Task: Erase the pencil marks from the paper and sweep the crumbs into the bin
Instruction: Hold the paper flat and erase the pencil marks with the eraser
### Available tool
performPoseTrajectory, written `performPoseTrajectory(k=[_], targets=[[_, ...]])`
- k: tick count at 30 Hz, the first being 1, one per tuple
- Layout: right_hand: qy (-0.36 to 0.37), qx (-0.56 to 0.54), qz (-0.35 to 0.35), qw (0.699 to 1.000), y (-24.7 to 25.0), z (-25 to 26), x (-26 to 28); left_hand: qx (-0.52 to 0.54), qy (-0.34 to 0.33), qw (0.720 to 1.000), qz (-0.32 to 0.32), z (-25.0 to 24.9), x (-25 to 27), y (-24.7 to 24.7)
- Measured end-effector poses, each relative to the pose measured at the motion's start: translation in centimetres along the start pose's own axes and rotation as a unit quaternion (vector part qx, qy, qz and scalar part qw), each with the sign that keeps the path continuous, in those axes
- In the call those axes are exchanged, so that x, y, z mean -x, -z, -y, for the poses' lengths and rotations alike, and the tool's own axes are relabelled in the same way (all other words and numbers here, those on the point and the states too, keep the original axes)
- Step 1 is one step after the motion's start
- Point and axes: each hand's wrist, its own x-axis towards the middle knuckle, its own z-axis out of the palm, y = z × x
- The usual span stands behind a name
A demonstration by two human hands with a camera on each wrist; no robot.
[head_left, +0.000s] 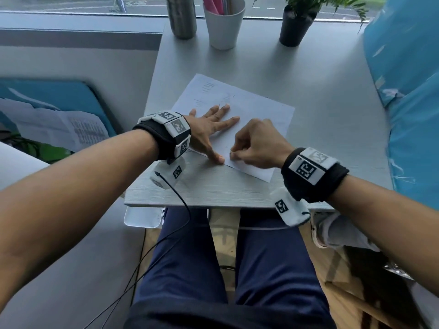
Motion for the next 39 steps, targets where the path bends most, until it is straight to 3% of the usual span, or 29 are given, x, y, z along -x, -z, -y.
performPoseTrajectory(k=[4,8,12,15,17,19,23,27,31,35,39], targets=[[-0.053,-0.02,-0.06,0.997,1.0,-1.2,-1.0,0.009,-0.003,1.0,-0.005,0.0,-0.2,0.0],[0.008,-0.001,-0.001,1.0,0.3,0.2,-0.1,0.002,0.0,1.0,-0.008,0.1,-0.1,-0.2],[-0.031,-0.011,-0.054,0.998,1.1,-0.7,-1.1,0.004,-0.001,1.0,-0.01,-0.1,-0.1,-0.1],[0.028,0.007,0.005,1.0,-0.3,0.9,-0.1,-0.001,0.001,1.0,-0.004,-0.1,-0.1,-0.1],[0.004,0.002,0.002,1.0,0.2,0.5,-0.7,0.0,0.0,1.0,-0.001,-0.2,0.0,0.0],[-0.033,-0.013,-0.042,0.999,0.9,-0.2,-1.6,0.004,0.001,1.0,0.002,-0.3,-0.1,0.1],[0.026,0.008,0.016,1.0,-0.3,1.2,-0.7,-0.006,0.002,1.0,-0.002,-0.2,-0.1,-0.1],[-0.022,-0.006,-0.038,0.999,0.9,-0.1,-1.9,-0.002,0.005,1.0,0.002,-0.3,-0.1,0.0],[0.035,0.016,0.012,0.999,0.0,1.0,-1.1,-0.007,0.003,1.0,-0.003,-0.2,0.0,0.0],[-0.015,-0.007,-0.046,0.999,0.6,0.2,-2.2,-0.005,0.003,1.0,0.0,-0.3,0.0,0.0],[0.032,0.008,0.011,0.999,-0.4,1.2,-1.5,-0.007,0.0,1.0,-0.002,0.0,-0.1,-0.1]])
